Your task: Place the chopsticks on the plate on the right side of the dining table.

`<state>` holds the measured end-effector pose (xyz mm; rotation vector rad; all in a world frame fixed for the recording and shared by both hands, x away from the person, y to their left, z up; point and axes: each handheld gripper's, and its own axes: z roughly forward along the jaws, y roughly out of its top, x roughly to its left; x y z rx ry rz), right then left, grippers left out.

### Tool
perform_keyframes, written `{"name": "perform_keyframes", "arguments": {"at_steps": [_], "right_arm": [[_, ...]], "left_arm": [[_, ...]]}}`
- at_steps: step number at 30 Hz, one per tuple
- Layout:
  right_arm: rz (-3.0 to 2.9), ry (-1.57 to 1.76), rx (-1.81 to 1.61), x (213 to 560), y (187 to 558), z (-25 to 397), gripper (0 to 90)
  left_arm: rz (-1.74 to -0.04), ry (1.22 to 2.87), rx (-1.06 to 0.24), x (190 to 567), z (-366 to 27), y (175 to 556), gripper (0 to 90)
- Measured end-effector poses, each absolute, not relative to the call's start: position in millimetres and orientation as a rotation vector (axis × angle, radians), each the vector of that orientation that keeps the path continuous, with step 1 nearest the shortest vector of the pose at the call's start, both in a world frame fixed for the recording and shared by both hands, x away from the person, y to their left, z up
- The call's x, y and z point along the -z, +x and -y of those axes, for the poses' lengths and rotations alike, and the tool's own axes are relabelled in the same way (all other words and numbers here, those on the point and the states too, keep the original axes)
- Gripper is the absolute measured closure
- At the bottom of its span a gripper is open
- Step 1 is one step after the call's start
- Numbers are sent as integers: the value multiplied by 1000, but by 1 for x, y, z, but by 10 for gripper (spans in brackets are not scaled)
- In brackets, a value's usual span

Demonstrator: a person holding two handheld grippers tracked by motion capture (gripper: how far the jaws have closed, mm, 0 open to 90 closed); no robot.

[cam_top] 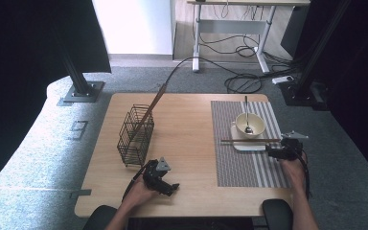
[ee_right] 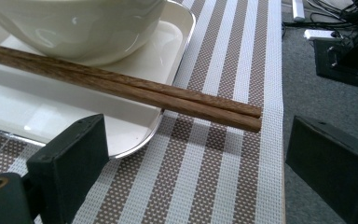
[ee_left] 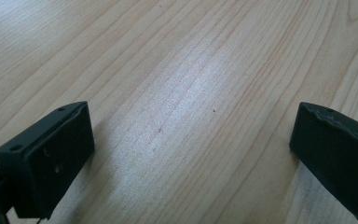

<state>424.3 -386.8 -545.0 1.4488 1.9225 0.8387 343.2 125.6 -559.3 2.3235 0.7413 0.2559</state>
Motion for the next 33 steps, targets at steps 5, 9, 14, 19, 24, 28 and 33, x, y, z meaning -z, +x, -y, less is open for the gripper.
{"name": "perform_keyframes", "arguments": {"at_steps": [5, 9, 14, 19, 24, 28, 33], "right_arm": [[-1924, 1449, -866, 548, 426, 386, 61], [-1926, 1464, -881, 550, 428, 386, 84], [-1931, 1468, -892, 550, 427, 385, 116], [-1932, 1471, -895, 550, 427, 385, 125], [-1930, 1475, -898, 550, 428, 385, 129], [-1931, 1476, -899, 550, 428, 385, 134], [-1931, 1479, -899, 550, 428, 385, 137]], "left_arm": [[-740, 2324, -256, 559, -126, 343, 0], [-740, 2324, -256, 559, -126, 343, 0], [-741, 2324, -256, 559, -126, 343, 0], [-741, 2324, -256, 559, -126, 343, 0], [-740, 2324, -256, 559, -126, 343, 0], [-740, 2324, -256, 559, -126, 343, 0], [-741, 2324, -256, 559, -126, 343, 0]]}}
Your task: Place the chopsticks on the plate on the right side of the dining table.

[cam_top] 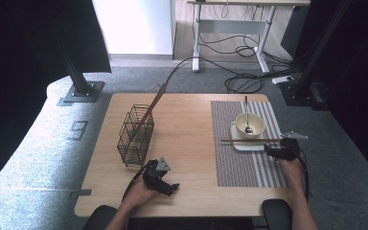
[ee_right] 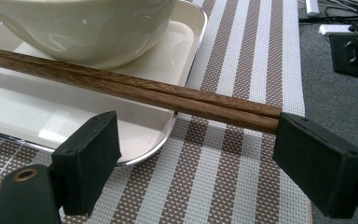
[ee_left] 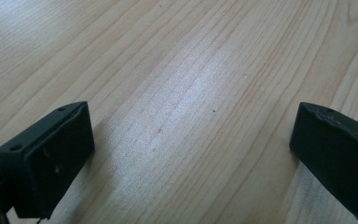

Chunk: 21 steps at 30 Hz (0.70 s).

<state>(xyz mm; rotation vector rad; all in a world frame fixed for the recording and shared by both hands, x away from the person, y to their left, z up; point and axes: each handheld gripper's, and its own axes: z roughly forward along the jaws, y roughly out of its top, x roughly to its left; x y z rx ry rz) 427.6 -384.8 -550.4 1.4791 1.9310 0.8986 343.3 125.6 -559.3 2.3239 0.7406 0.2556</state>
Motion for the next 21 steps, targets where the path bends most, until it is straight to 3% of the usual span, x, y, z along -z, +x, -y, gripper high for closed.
{"name": "perform_keyframes", "arguments": {"at_steps": [21], "right_arm": [[-1919, 1496, -888, 552, 430, 386, 137]], "left_arm": [[-741, 2324, -255, 559, -126, 343, 0]]}}
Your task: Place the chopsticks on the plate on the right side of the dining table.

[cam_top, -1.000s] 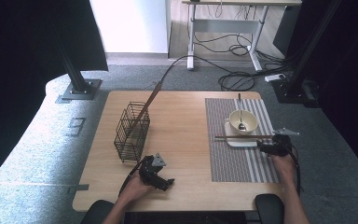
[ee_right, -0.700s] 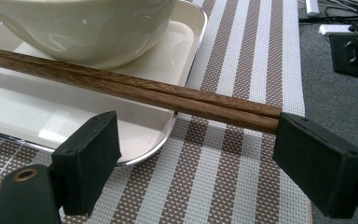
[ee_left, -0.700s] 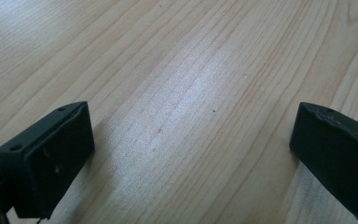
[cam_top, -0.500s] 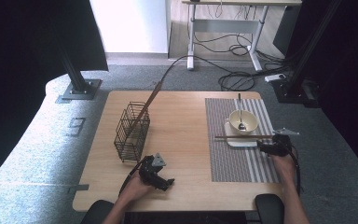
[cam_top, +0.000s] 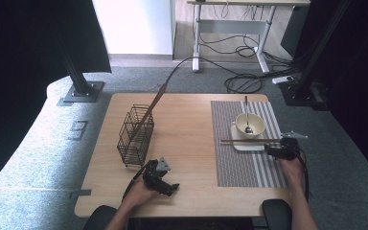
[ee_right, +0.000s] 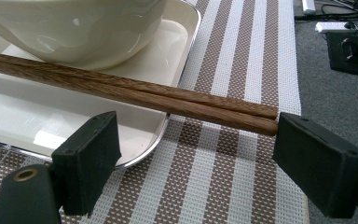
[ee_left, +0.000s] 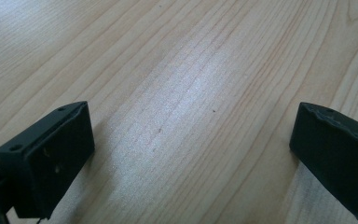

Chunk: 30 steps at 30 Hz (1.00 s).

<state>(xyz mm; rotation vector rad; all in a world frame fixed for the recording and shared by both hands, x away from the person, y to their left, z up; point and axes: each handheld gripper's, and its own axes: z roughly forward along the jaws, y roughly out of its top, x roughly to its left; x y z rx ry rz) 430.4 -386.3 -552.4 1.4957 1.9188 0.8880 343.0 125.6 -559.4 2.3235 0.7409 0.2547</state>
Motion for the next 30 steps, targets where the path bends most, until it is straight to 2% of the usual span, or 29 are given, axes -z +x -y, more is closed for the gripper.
{"name": "perform_keyframes", "arguments": {"at_steps": [12, 15, 30], "right_arm": [[-1924, 1487, -889, 553, 431, 386, 147], [-1916, 1487, -880, 552, 430, 386, 123], [-1902, 1423, -936, 529, 421, 382, 92]], "left_arm": [[-740, 2324, -255, 559, -126, 343, 0], [-741, 2324, -255, 559, -126, 343, 0], [-740, 2323, -255, 559, -126, 343, 0]]}}
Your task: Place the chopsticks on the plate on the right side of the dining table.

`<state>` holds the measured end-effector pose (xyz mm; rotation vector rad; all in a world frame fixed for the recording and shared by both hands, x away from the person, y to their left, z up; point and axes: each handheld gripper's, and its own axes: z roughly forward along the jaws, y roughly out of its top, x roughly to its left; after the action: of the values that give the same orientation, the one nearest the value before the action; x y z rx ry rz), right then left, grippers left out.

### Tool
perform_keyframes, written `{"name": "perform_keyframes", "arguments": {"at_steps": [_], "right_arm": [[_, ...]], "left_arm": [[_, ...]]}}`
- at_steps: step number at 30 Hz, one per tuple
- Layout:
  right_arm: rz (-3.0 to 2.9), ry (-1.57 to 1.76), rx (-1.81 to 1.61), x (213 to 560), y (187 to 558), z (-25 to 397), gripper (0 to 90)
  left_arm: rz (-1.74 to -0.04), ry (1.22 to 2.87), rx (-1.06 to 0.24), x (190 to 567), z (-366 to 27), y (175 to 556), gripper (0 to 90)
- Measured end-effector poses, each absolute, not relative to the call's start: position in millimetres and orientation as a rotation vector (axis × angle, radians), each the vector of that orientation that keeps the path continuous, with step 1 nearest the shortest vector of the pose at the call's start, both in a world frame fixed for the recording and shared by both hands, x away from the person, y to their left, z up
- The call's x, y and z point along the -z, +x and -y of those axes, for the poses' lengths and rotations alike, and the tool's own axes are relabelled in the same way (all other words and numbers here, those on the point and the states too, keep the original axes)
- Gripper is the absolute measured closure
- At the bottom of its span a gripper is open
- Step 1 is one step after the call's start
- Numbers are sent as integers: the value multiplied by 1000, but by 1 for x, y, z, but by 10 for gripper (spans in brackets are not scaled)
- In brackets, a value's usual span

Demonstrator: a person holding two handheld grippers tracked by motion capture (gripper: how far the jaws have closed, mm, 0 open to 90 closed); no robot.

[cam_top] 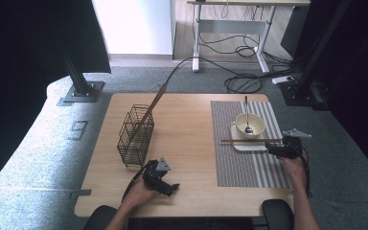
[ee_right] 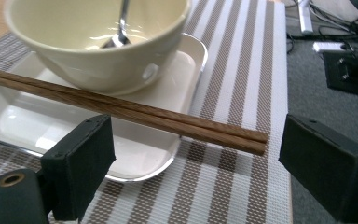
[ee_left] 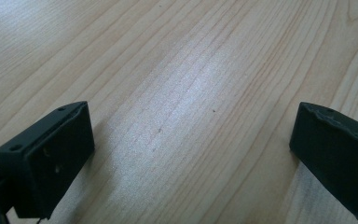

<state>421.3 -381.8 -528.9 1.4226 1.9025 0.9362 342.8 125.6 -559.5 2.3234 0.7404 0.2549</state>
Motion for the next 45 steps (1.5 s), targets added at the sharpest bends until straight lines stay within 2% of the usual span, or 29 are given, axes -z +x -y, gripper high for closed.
{"name": "perform_keyframes", "arguments": {"at_steps": [11, 21, 29, 37, 45], "right_arm": [[-1999, 1323, -964, 505, 402, 369, 68], [-2109, 1230, -932, 481, 363, 358, 31], [-2215, 1145, -975, 464, 338, 329, 31], [-2306, 1073, -1001, 468, 334, 296, 15], [-2370, 1032, -981, 495, 354, 264, 0]], "left_arm": [[-738, 2325, -257, 559, -126, 343, 0], [-737, 2326, -257, 559, -126, 343, 0], [-737, 2324, -258, 560, -126, 343, 0], [-737, 2323, -257, 560, -126, 343, 0], [-737, 2326, -257, 559, -126, 343, 0]]}}
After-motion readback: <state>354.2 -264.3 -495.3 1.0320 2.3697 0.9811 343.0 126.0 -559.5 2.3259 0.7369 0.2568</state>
